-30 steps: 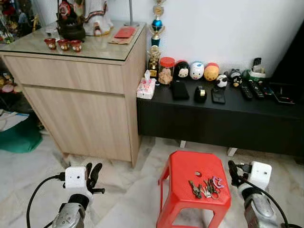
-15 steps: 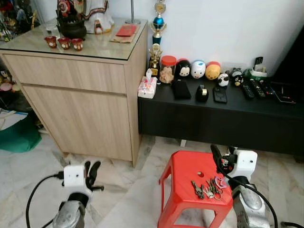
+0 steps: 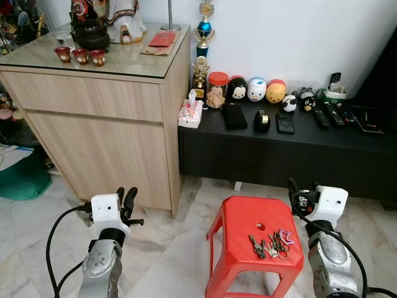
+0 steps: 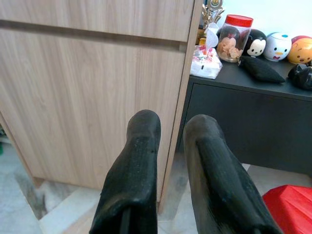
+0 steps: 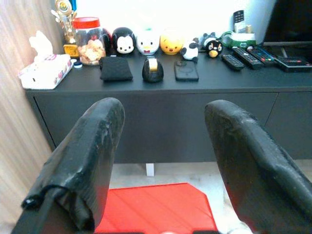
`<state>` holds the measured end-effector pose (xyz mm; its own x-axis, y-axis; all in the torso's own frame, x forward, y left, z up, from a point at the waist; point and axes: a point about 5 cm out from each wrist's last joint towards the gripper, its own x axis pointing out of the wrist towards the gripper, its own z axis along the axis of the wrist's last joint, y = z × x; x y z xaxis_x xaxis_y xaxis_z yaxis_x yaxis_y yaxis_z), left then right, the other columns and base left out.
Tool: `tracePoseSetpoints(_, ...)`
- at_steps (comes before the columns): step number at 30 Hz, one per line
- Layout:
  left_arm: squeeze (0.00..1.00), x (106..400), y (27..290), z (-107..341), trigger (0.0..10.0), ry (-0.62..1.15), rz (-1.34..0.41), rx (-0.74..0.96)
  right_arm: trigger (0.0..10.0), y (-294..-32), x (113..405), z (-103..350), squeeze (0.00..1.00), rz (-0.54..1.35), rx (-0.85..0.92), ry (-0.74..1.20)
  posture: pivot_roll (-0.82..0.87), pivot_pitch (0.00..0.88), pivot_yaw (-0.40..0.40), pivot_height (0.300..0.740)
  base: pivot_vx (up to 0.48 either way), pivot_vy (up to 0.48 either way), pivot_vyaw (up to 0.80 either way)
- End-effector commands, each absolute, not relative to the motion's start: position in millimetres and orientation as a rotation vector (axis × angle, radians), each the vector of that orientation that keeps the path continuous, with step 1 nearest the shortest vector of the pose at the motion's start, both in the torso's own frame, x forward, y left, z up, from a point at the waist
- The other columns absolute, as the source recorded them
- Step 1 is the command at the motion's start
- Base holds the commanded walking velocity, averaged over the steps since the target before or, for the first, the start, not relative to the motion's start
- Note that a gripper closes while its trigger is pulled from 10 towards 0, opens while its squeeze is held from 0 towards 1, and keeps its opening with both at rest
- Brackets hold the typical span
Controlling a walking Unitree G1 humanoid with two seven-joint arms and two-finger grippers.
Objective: Hang keys on a hook
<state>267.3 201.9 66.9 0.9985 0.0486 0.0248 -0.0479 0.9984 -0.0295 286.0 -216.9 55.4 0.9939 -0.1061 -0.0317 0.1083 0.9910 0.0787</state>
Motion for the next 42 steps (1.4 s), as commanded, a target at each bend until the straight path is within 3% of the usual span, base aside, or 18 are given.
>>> tracePoseSetpoints(1, 0.00, 263.6, 205.8, 68.2, 10.0, -0.034, 0.046, -0.012, 10.0, -214.1, 281.7, 52.4, 0.00, -0.123, 0.100, 0.038, -0.03, 0.000, -0.024, 0.740, 0.000, 0.000, 0.00)
tracePoseSetpoints(13, 0.00, 255.0, 223.5, 74.4, 10.0, -0.029, 0.027, 0.050, 10.0, -187.4, 266.7, 39.0, 0.00, -0.066, 0.117, 0.067, 0.00, 0.000, 0.032, 0.740, 0.000, 0.000, 0.00)
tracePoseSetpoints(20, 0.00, 234.5, 230.2, 64.2, 10.0, 0.010, 0.054, 0.049, 10.0, -188.5, 252.6, 30.7, 0.00, -0.042, 0.069, 0.121, 0.00, 0.000, -0.004, 0.740, 0.000, 0.000, 0.00)
tracePoseSetpoints(24, 0.00, 237.0, 222.6, 59.0, 10.0, 0.020, 0.051, 0.040, 10.0, -194.2, 257.4, 32.1, 0.00, -0.006, -0.003, 0.141, 0.00, 0.000, -0.030, 0.740, 0.000, 0.000, 0.00)
tracePoseSetpoints(28, 0.00, 244.4, 217.2, 60.5, 10.0, 0.011, 0.054, 0.019, 10.0, -195.8, 271.0, 47.0, 0.00, -0.006, 0.005, 0.096, 0.00, 0.000, -0.031, 0.713, 0.000, 0.000, 0.00)
tracePoseSetpoints(35, 0.00, 241.4, 216.6, 56.8, 10.0, 0.031, 0.043, 0.042, 10.0, -190.8, 268.9, 41.2, 0.00, 0.004, 0.022, 0.116, 0.01, 0.000, -0.020, 0.673, 0.000, 0.000, 0.00)
tracePoseSetpoints(42, 0.00, 235.0, 215.4, 57.9, 10.0, 0.022, 0.075, 0.034, 10.0, -188.8, 268.5, 48.2, 0.00, 0.041, -0.025, 0.111, 0.02, 0.000, -0.062, 0.623, 0.000, 0.000, 0.00)
